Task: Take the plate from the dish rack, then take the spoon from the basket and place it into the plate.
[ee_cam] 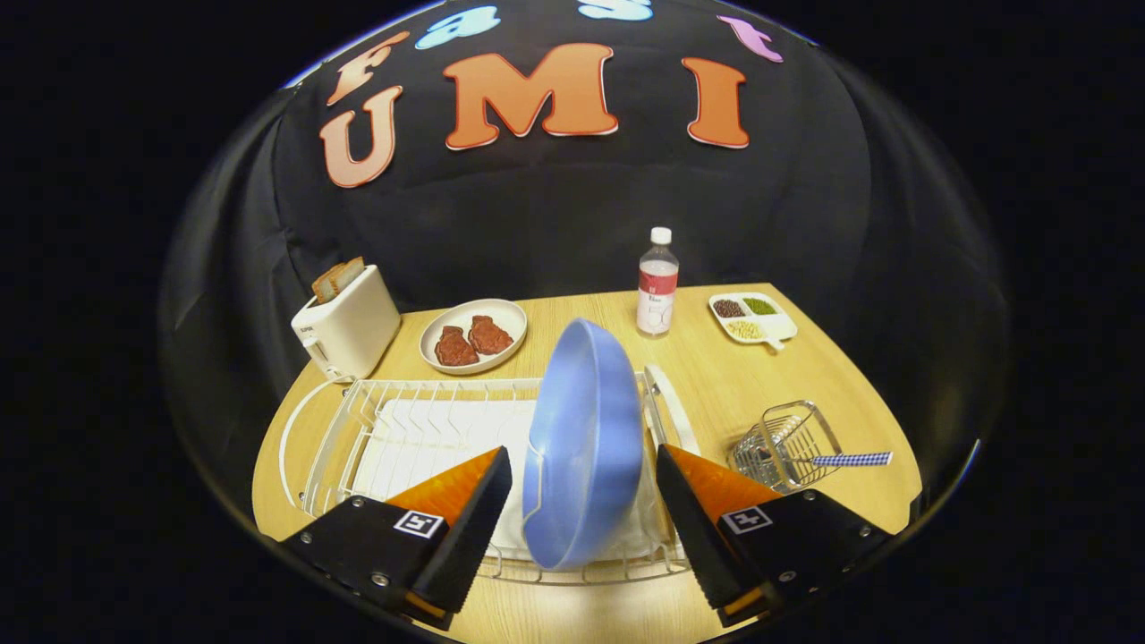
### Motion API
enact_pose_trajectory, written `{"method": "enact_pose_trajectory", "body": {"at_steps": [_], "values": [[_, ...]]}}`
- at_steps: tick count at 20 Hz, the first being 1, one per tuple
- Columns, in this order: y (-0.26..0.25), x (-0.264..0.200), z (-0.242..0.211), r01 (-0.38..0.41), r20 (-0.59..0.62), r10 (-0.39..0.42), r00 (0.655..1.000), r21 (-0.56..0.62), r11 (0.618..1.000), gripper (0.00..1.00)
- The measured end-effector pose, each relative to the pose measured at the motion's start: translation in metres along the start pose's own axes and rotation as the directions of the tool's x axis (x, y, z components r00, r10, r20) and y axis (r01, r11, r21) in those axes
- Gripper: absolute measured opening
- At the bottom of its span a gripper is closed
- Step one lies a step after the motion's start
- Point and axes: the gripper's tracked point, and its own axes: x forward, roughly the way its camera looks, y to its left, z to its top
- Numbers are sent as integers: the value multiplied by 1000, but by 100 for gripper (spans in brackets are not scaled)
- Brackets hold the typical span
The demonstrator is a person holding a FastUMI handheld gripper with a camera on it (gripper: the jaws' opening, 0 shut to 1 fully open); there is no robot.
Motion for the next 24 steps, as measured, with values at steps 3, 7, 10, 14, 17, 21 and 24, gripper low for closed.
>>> {"method": "enact_pose_trajectory", "body": {"at_steps": [3,7,10,14,17,21,24], "values": [[-2,10,-7,36,-43,-35,998,30,999,73],[-9,14,-8,89,-59,-86,995,64,994,32],[-22,12,-5,153,-65,-147,987,100,983,27],[-25,7,9,174,-20,-173,985,83,981,24],[-23,4,12,182,-10,-182,983,74,980,24],[-24,2,15,195,3,-196,981,61,979,23],[-25,-1,22,226,26,-226,974,15,974,24]]}}
